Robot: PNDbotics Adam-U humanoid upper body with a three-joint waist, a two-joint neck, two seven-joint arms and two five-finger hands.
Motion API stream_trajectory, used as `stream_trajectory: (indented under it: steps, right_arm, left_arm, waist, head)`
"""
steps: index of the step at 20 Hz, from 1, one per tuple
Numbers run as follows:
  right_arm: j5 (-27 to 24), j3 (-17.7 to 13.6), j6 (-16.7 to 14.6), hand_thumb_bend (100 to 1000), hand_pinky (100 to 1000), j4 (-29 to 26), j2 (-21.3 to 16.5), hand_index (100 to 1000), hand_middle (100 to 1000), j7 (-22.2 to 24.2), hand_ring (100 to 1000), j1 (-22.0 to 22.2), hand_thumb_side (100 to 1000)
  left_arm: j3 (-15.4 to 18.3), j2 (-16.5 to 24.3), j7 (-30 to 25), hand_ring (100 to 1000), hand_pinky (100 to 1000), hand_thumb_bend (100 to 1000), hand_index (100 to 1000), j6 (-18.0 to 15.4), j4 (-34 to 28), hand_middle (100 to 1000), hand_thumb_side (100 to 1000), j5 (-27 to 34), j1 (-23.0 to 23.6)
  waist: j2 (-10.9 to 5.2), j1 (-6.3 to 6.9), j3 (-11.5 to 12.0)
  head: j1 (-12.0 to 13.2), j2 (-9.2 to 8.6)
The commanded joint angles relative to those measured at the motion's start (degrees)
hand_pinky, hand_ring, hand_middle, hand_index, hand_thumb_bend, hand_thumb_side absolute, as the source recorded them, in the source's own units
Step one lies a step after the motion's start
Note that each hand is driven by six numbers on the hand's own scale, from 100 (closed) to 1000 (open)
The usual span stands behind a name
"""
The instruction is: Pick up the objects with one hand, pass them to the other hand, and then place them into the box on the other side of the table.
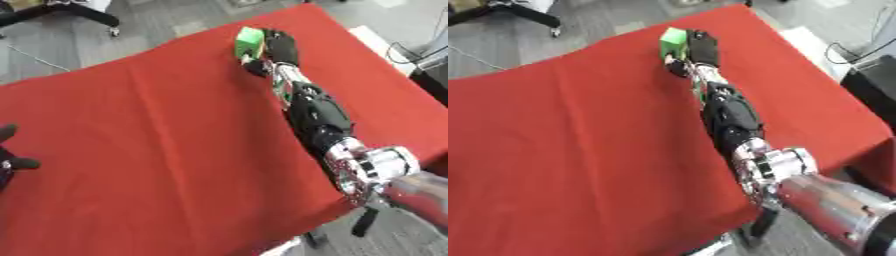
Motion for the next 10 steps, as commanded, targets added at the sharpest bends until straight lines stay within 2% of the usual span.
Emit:
stream_trajectory:
  steps: [1,4,5,7,8,10]
  right_arm:
    - [0.6,0.2,-0.4,113,1000,-1.1,-0.7,999,899,-0.2,1000,-1.6,714]
    - [0.9,0.9,-0.9,100,995,0.3,-0.4,987,874,1.1,1000,-1.4,618]
    - [1.1,1.2,-1.0,100,972,0.8,-0.4,956,826,1.9,1000,-1.4,504]
    - [1.8,1.6,-0.7,100,951,1.5,-0.5,908,773,3.4,1000,-1.2,397]
    - [2.3,1.7,-0.4,100,918,1.6,-0.5,838,662,4.0,958,-1.1,283]
    - [3.3,1.7,0.3,100,884,1.5,-0.5,700,524,4.3,904,-0.9,150]
  left_arm:
    - [0.0,0.2,-0.2,839,535,366,926,-0.1,-0.8,865,840,0.1,-0.7]
    - [0.0,0.2,-0.2,839,535,366,925,-0.1,-0.8,864,841,0.1,-0.8]
    - [0.0,0.2,-0.2,838,535,366,925,0.0,-0.8,864,841,0.1,-0.8]
    - [0.0,0.3,-0.2,838,535,367,925,0.0,-0.8,863,842,0.2,-0.8]
    - [0.0,0.3,-0.1,838,535,365,926,0.1,-0.8,862,844,0.3,-0.8]
    - [-0.1,0.3,-0.1,837,535,364,926,0.1,-0.8,862,845,0.4,-0.8]
  waist:
    - [0.22,0.54,0.2]
    - [0.26,0.45,0.4]
    - [0.26,0.39,0.5]
    - [0.25,0.25,0.5]
    - [0.25,0.19,0.6]
    - [0.24,0.1,0.6]
  head:
    - [-0.4,-0.88]
    - [-0.7,-0.98]
    - [-0.7,-0.98]
    - [-0.8,-0.97]
    - [-0.8,-0.94]
    - [-0.8,-0.95]
